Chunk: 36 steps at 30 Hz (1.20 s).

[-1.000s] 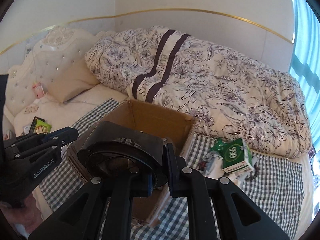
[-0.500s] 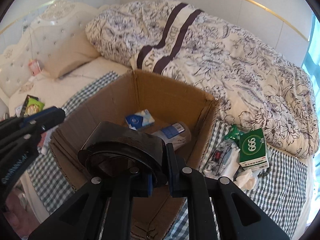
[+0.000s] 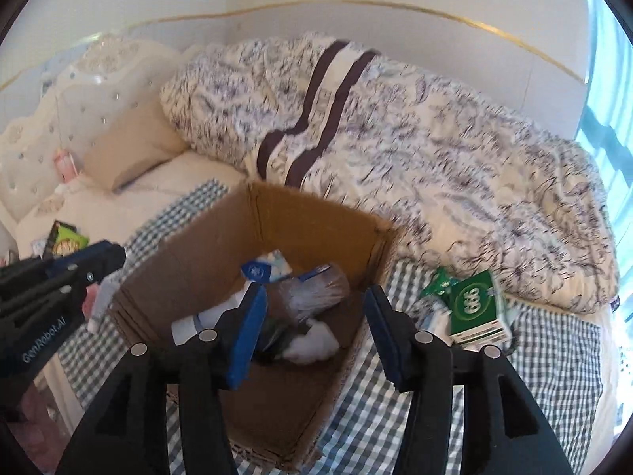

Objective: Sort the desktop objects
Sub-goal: 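Move both grippers back over the cloth toward the medicine box and crumpled tissue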

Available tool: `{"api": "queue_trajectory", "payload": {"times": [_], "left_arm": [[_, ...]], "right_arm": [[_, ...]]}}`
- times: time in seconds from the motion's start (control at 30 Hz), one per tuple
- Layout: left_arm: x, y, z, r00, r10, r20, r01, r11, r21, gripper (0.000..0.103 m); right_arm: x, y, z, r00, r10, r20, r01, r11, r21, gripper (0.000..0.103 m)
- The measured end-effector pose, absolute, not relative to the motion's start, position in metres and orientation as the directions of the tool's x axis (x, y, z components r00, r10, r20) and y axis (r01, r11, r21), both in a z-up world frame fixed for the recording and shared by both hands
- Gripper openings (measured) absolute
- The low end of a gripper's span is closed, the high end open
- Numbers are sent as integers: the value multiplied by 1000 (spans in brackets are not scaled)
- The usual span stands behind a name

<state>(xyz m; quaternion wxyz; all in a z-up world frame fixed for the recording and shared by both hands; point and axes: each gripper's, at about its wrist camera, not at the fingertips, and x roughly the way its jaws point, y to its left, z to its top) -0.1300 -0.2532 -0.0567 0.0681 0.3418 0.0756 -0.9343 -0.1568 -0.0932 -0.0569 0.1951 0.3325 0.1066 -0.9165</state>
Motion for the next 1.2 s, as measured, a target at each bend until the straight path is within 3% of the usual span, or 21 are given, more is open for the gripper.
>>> {"api": "queue_trajectory", "payload": {"times": [0.1,0.2,0.7,1.03,1.2], "left_arm": [[-120,-243,-42,-773,-80,-630,172,-981,-86,9],[-108,-231,-24,-792,-84,-604,162,-984,-77,9],[-42,-158,53,-886,-66,-459,97,-994,-46,10],[-11,-98,81,-921,-12,-390,34,-998,-47,11],[-2,-69,89,-931,15,-364,4,-999,-50,23]], "right_arm": [[-143,-80,-34,-743,-299,-599,409,-911,-53,55],[-124,-62,-10,-797,-301,-524,376,-926,-42,65],[-39,32,66,-913,-258,-317,273,-962,-3,73],[3,97,94,-948,-180,-261,190,-982,-13,87],[17,135,99,-958,-122,-259,129,-992,-11,90]]}}
